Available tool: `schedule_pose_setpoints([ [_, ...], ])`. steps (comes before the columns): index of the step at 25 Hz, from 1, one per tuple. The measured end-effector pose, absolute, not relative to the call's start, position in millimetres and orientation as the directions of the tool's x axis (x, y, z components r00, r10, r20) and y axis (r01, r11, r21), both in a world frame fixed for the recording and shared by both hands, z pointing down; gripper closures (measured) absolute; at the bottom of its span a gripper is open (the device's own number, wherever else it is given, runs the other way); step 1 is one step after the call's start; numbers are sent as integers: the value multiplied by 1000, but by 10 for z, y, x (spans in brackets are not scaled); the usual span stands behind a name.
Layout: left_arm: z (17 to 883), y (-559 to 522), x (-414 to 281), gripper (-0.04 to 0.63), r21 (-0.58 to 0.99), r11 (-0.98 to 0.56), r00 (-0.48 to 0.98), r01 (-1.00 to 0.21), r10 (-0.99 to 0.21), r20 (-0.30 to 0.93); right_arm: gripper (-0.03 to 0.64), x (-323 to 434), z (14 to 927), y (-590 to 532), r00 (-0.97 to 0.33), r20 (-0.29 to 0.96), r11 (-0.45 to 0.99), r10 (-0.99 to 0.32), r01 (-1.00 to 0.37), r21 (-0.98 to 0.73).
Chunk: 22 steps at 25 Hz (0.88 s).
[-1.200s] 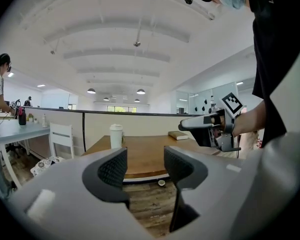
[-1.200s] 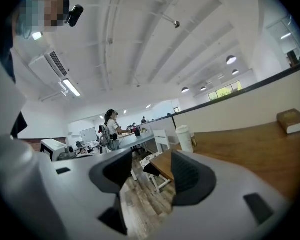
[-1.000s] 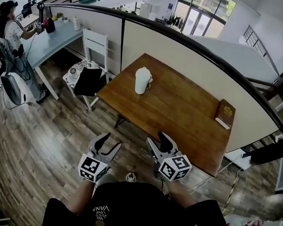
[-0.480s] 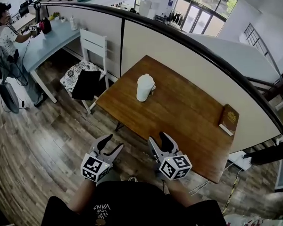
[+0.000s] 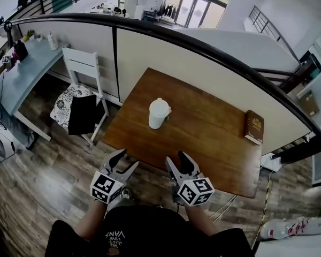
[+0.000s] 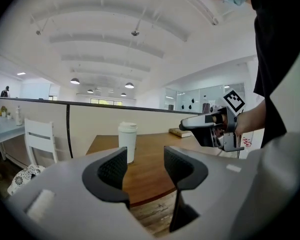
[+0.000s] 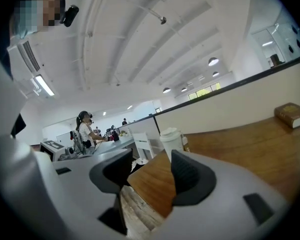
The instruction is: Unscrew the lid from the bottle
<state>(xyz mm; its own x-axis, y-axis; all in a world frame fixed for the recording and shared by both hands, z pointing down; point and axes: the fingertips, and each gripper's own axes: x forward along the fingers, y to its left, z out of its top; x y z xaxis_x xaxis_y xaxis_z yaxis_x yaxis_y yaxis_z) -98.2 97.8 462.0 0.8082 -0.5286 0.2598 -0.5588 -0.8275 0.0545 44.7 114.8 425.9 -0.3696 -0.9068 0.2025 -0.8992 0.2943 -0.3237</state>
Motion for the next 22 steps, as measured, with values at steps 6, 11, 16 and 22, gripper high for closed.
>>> schedule_pose_setpoints([
  [6, 4750, 560, -1148, 379, 61, -890, 861, -453, -418, 288, 407, 273, 4283, 881, -251, 196, 180, -948, -930, -322],
  [11, 4859, 273, -1103, 379, 58, -917, 883, -394, -361, 301, 407, 310, 4306, 747, -187, 198, 121, -962, -944, -306],
  [16, 4995, -17, -908, 373, 73, -921, 885, -383, -343, 315, 407, 405, 4351, 520, -185, 206, 119, -961, -948, -294],
  [22, 5104, -364, -632, 335, 72, -909, 870, -411, -367, 331, 389, 440, 4402, 160, -279, 215, 223, -936, -941, -254],
])
